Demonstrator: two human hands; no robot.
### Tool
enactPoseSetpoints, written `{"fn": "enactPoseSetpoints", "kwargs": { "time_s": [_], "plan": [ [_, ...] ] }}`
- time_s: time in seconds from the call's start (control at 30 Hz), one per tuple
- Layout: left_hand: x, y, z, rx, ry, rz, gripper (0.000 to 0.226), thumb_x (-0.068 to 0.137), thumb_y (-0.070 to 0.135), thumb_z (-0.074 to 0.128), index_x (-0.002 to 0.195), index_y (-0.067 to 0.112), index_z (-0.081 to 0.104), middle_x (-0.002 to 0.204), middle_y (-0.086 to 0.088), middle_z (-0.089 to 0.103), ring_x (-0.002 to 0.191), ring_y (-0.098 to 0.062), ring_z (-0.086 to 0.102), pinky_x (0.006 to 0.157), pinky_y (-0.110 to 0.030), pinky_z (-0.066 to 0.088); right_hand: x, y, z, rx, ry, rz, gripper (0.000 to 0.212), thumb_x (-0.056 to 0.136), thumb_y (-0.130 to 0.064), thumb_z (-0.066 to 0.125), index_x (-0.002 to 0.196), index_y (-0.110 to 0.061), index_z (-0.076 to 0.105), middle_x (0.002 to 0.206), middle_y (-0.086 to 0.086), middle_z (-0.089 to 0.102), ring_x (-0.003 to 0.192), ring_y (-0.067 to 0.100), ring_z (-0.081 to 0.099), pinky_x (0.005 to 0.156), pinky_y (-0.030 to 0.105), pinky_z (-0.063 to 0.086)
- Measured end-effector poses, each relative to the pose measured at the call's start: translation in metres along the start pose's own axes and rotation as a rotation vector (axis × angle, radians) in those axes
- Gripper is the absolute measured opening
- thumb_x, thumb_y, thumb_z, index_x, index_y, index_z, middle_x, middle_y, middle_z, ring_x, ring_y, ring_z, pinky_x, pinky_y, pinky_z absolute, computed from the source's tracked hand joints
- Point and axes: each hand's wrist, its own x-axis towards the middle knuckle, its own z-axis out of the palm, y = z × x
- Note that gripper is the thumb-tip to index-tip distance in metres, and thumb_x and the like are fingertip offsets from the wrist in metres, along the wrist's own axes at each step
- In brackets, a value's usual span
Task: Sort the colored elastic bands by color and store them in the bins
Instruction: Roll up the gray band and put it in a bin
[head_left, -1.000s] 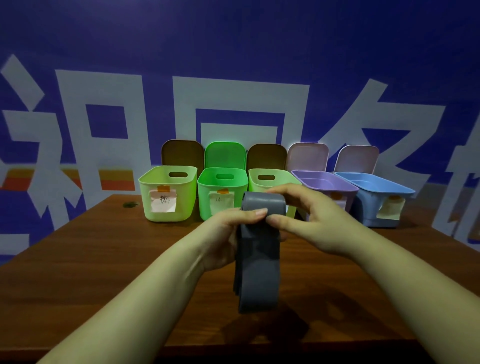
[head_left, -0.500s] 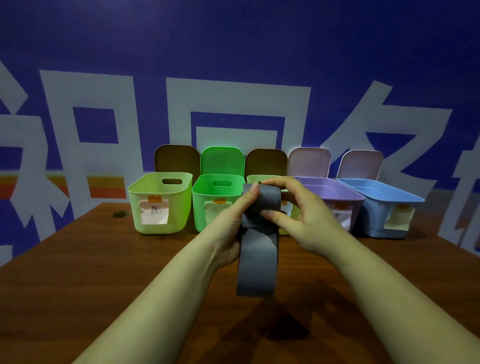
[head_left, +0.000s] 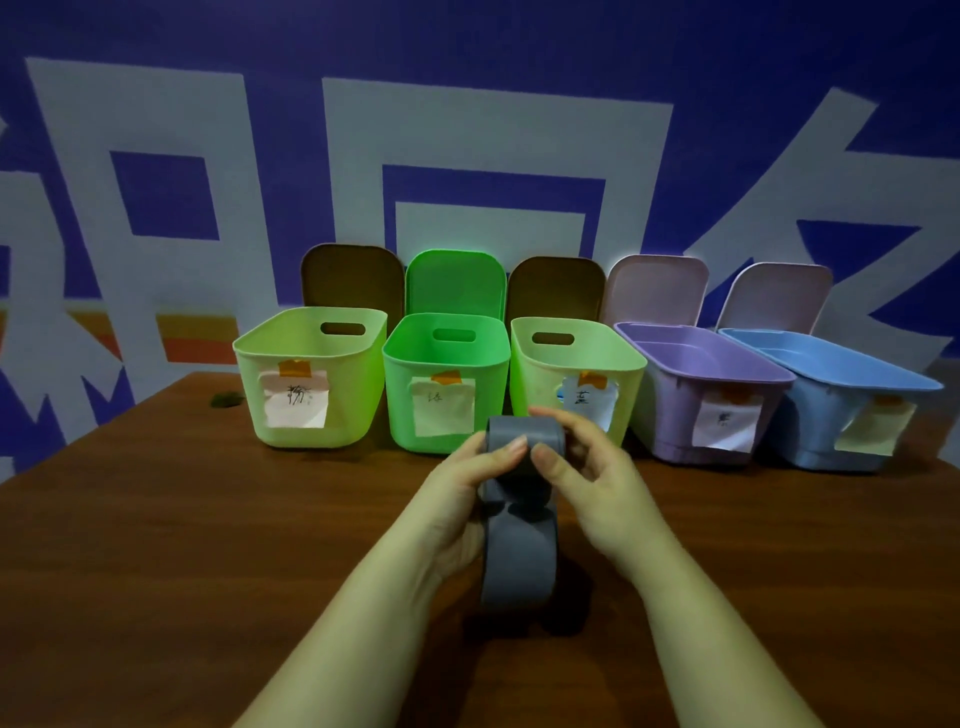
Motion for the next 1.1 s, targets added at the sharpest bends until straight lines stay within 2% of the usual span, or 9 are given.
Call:
{"fn": "enactPoseSetpoints", "kwargs": {
  "time_s": [0.1, 0.3, 0.4, 0.47, 0.6, 0.7, 0.83, 0.97, 1.1],
  "plan": [
    [0.007, -0.009, -0.01, 0.027, 0.019, -0.026, 0.035, 0.068, 0.015, 0.061, 0.102, 0.008, 0.066, 0.084, -0.015, 0.07, 0.072, -0.024, 0.068, 0.061, -0.027, 0.056, -0.001, 0.017, 0.002, -0.048, 0.012, 0.01, 0.043, 0.073, -0.055, 0.067, 0.112, -0.04, 0.06, 0.114, -0.007, 0.064, 0.108, 0.006, 0.061, 0.084, 0.018, 0.05],
    [0.013, -0.013, -0.013, 0.03, 0.038, -0.016, 0.039, 0.07, 0.014, 0.062, 0.107, 0.0, 0.064, 0.096, -0.022, 0.068, 0.081, -0.028, 0.069, 0.067, -0.03, 0.058, 0.0, 0.026, 0.002, -0.097, 0.058, -0.053, 0.039, 0.073, -0.041, 0.065, 0.109, -0.051, 0.057, 0.118, -0.005, 0.06, 0.108, 0.01, 0.059, 0.086, 0.028, 0.054],
    [0.013, -0.012, -0.013, 0.004, 0.032, -0.003, 0.021, 0.086, 0.021, 0.055, 0.092, 0.004, 0.066, 0.083, -0.017, 0.071, 0.07, -0.022, 0.071, 0.058, -0.026, 0.057, -0.002, 0.024, 0.004, -0.079, 0.063, -0.074, 0.043, 0.07, -0.036, 0.067, 0.11, -0.046, 0.056, 0.119, -0.007, 0.059, 0.109, 0.007, 0.058, 0.086, 0.023, 0.052],
    [0.015, -0.013, -0.014, 0.023, 0.045, 0.025, 0.024, 0.086, 0.025, 0.055, 0.097, 0.005, 0.065, 0.081, -0.014, 0.072, 0.07, -0.02, 0.071, 0.058, -0.025, 0.057, -0.002, 0.023, 0.005, -0.09, 0.064, -0.1, 0.043, 0.07, -0.034, 0.068, 0.11, -0.047, 0.057, 0.12, -0.009, 0.058, 0.111, 0.005, 0.057, 0.087, 0.022, 0.051],
    [0.011, -0.012, -0.016, 0.143, 0.079, 0.14, 0.04, 0.074, 0.026, 0.062, 0.112, 0.012, 0.064, 0.098, -0.012, 0.071, 0.087, -0.02, 0.07, 0.068, -0.025, 0.056, -0.004, 0.023, 0.009, -0.039, 0.076, -0.109, 0.046, 0.069, -0.05, 0.075, 0.11, -0.046, 0.054, 0.12, -0.009, 0.058, 0.115, 0.008, 0.056, 0.09, 0.023, 0.05],
    [0.008, -0.019, -0.015, 0.333, 0.029, 0.237, 0.049, 0.076, 0.031, 0.07, 0.123, 0.035, 0.054, 0.112, -0.01, 0.065, 0.102, -0.018, 0.065, 0.08, -0.024, 0.051, -0.004, 0.018, 0.01, -0.013, 0.104, -0.045, 0.052, 0.071, -0.066, 0.063, 0.116, -0.052, 0.043, 0.124, -0.02, 0.052, 0.118, -0.001, 0.051, 0.096, 0.023, 0.045],
    [0.006, -0.032, -0.005, 0.422, -0.058, 0.273, 0.046, 0.079, 0.035, 0.05, 0.124, 0.042, 0.044, 0.125, -0.005, 0.057, 0.109, -0.01, 0.059, 0.085, -0.019, 0.047, -0.003, 0.018, 0.016, -0.038, 0.118, -0.016, 0.05, 0.082, -0.062, 0.051, 0.127, -0.05, 0.032, 0.133, -0.017, 0.045, 0.125, 0.001, 0.044, 0.094, 0.018, 0.042],
    [0.004, -0.034, -0.003, 0.453, -0.073, 0.246, 0.048, 0.082, 0.05, 0.043, 0.13, 0.049, 0.035, 0.138, 0.002, 0.049, 0.124, -0.01, 0.051, 0.104, -0.032, 0.042, -0.004, 0.019, 0.019, -0.038, 0.121, -0.015, 0.076, 0.054, -0.09, 0.048, 0.123, -0.062, 0.031, 0.138, -0.021, 0.039, 0.126, -0.01, 0.037, 0.091, 0.012, 0.038],
    [0.002, -0.03, -0.003, 0.659, -0.04, 0.308, 0.058, 0.076, 0.071, 0.033, 0.131, 0.056, 0.023, 0.148, 0.013, 0.03, 0.135, 0.002, 0.031, 0.112, -0.024, 0.03, -0.002, 0.02, 0.019, -0.034, 0.075, 0.007, 0.086, 0.046, -0.093, 0.047, 0.125, -0.066, 0.026, 0.145, -0.016, 0.035, 0.13, -0.002, 0.036, 0.099, 0.019, 0.035]
  ]
}}
